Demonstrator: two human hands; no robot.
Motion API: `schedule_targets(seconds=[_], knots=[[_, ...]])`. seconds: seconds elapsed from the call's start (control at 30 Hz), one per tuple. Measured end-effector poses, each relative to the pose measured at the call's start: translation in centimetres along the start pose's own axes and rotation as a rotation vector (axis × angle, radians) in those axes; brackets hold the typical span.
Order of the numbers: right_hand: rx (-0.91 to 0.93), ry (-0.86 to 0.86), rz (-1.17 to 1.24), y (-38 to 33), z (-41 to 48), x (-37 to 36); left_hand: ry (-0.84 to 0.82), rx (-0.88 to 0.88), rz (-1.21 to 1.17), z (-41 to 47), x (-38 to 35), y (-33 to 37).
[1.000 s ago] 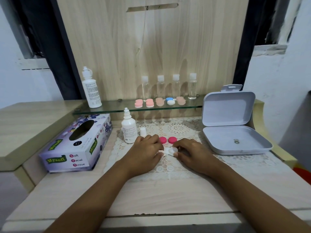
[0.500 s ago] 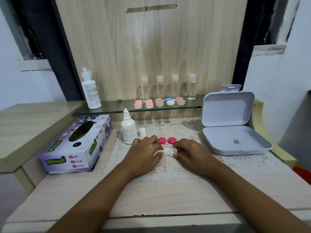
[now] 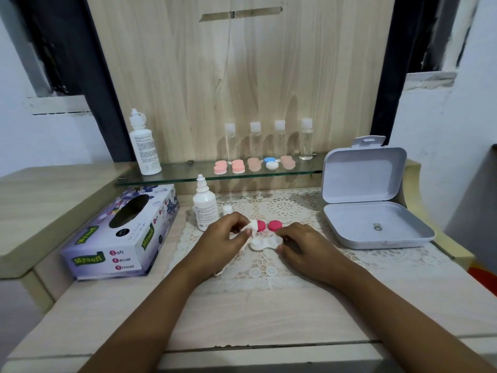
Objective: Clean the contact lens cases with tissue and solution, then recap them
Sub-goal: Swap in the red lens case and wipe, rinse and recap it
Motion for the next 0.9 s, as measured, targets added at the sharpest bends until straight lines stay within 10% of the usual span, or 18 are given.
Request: schedule_targets(seconds=[0.37, 0.9], knots=[[-0.115, 0.318, 0.441, -2.2, 0.9, 2.1, -0.097, 0.064, -0.662, -0.2, -0.2, 2.2], [-0.214, 0.526, 0.768, -2.1, 0.5, 3.3, 0.110, 0.093, -0.292, 0.5, -0.8, 0.9]])
Point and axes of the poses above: each hand's wrist, its own z-axis towards the middle knuckle, its own x-axis out of the back of the hand, y = z × x, the point moved 1 cm from there along z, towards the middle knuckle, and after that the axes turned 13 degrees about x, right-handed, at the moved point
